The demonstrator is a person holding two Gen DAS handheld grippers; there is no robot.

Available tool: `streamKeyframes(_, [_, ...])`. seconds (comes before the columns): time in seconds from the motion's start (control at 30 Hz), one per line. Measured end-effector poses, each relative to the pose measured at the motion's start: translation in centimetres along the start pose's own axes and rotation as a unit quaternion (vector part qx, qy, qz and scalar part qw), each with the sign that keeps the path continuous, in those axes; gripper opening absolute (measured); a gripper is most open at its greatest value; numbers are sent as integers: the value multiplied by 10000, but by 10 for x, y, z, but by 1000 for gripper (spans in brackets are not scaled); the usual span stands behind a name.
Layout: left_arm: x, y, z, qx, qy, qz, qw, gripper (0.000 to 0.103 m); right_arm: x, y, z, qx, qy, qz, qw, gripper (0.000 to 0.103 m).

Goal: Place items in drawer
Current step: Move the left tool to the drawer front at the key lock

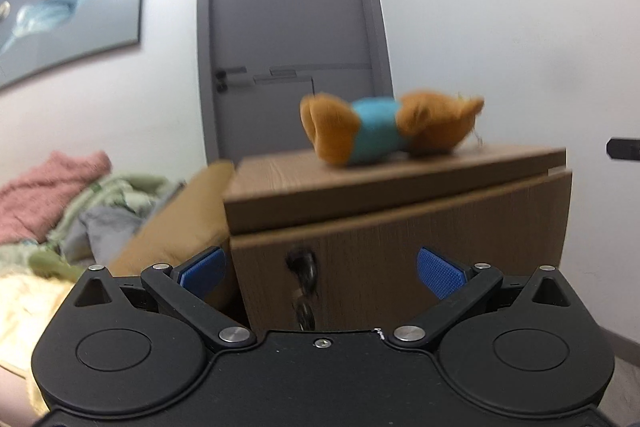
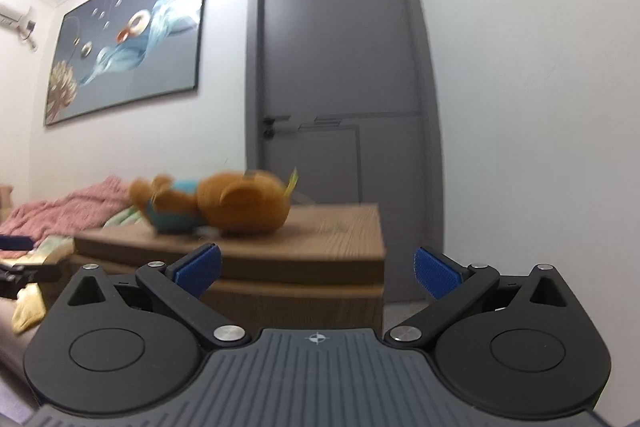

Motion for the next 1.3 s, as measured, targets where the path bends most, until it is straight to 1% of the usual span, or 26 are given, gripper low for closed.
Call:
streamKeyframes(0.13, [-10, 4, -17, -130, 263, 29, 9996, 102, -11, -11, -3, 221, 161, -158, 9995, 103])
streamKeyframes(0.2, [-16, 7, -27, -150, 451, 109, 9988, 102, -17, -15, -8, 417, 278, -136, 9987, 103])
streamKeyframes(0.27, [-21, 9, -36, -271, 613, 174, 9976, 102, -24, -19, -15, 484, 426, -84, 9979, 103])
streamKeyframes(0.3, [-23, 9, -39, -325, 671, 202, 9970, 102, -28, -21, -20, 499, 515, -88, 9974, 103])
streamKeyframes(0.47, [-29, 17, -49, -292, 833, 361, 9954, 102, -45, -36, -38, 403, 800, -326, 9954, 103])
streamKeyframes(0.53, [-32, 21, -53, -265, 912, 448, 9945, 102, -49, -40, -44, 392, 802, -241, 9957, 103])
streamKeyframes(0.67, [-33, 27, -56, -322, 941, 538, 9936, 102, -56, -49, -50, 472, 739, -166, 9960, 103])
streamKeyframes(0.8, [-34, 30, -61, -379, 996, 629, 9923, 102, -59, -53, -55, 626, 755, -306, 9947, 103])
streamKeyframes(0.9, [-35, 30, -65, -451, 1089, 686, 9907, 102, -58, -52, -64, 699, 778, -369, 9938, 103])
streamKeyframes(1.07, [-33, 31, -68, -453, 1099, 730, 9902, 102, -57, -46, -75, 778, 795, -390, 9930, 103])
streamKeyframes(1.3, [-32, 33, -78, -442, 1255, 831, 9876, 101, -64, -40, -85, 824, 921, -367, 9917, 103])
Point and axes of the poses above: each gripper's, at about its wrist camera, not at the fingertips, and z roughly against the way its jaws point, y to its left, x to its top, the point moved 5 cm from there along -z, roughly the way its jaws point, and after that the axes turned 3 degrees about -y, right-handed, at the moved point
